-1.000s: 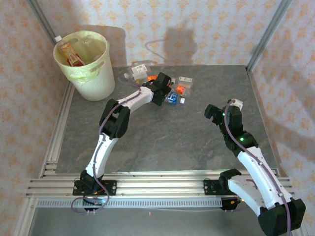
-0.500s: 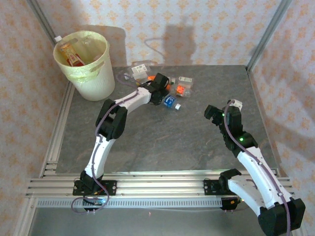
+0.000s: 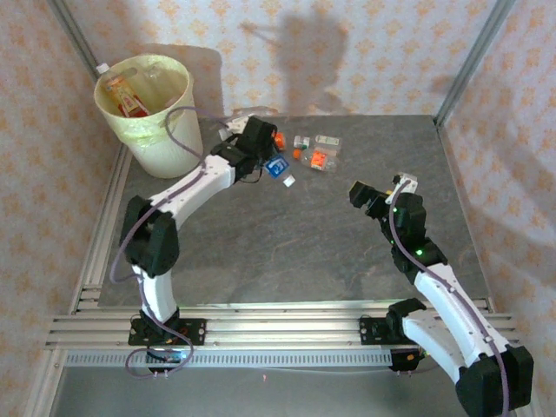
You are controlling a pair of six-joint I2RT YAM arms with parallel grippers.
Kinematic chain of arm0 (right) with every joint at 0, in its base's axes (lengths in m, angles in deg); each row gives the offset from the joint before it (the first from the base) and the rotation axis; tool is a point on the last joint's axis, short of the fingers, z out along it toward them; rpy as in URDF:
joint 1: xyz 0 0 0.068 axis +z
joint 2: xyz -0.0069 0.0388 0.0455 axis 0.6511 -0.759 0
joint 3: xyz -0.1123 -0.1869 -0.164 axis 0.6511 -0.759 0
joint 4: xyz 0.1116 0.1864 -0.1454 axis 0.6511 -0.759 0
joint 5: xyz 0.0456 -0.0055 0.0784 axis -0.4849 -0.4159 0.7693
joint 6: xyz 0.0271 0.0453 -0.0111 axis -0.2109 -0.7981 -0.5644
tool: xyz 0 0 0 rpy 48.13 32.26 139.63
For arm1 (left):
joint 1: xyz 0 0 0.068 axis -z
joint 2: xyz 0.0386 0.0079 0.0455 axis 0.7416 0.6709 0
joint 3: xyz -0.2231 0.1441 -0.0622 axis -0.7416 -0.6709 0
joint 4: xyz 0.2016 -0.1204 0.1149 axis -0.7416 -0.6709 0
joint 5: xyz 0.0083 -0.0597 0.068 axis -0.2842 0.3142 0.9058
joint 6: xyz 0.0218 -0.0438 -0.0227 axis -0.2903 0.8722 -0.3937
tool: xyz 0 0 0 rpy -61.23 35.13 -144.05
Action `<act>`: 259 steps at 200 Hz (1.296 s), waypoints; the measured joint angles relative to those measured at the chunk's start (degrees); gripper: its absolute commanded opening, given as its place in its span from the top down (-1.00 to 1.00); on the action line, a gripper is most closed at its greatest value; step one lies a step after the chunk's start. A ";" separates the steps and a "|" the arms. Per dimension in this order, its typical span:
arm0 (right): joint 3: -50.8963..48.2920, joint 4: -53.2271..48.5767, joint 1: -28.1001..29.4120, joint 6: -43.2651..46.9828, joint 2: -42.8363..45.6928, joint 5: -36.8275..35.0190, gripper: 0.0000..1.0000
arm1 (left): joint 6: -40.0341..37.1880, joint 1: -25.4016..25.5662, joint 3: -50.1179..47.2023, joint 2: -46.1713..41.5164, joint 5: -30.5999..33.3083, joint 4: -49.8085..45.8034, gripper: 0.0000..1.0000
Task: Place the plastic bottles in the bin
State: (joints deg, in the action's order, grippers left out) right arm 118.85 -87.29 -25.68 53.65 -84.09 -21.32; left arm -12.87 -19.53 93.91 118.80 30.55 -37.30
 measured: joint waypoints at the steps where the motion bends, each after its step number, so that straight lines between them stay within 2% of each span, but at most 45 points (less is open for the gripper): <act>1: 0.00 0.11 0.00 0.00 -0.04 0.17 -1.00 | -0.13 -0.02 0.02 -0.20 0.15 0.00 -0.09; 39: 0.00 2.34 0.00 0.00 -1.16 0.74 -1.00 | -6.58 -1.95 4.20 -7.04 7.87 -4.11 -0.07; 83: 0.02 3.23 0.00 -0.44 -1.27 0.70 -1.00 | -12.59 -8.24 9.03 -11.43 13.53 -5.64 -0.07; 179: 0.02 3.89 0.00 -1.18 -1.90 0.70 -1.00 | -22.84 -20.33 16.31 -12.85 22.16 -1.90 -0.08; 214: 0.02 3.87 0.00 -1.73 -1.90 0.72 -1.00 | -24.37 -24.74 22.97 -8.98 23.41 0.15 -0.08; 259: 0.02 3.85 0.00 -1.75 -1.88 0.70 -1.00 | -25.94 -27.32 35.65 2.64 22.99 0.00 -0.09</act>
State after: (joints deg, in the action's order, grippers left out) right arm 118.88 -83.45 -25.68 51.90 -85.97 -20.62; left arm -38.82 -46.85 129.56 121.45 53.54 -37.30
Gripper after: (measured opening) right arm 0.998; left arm 0.543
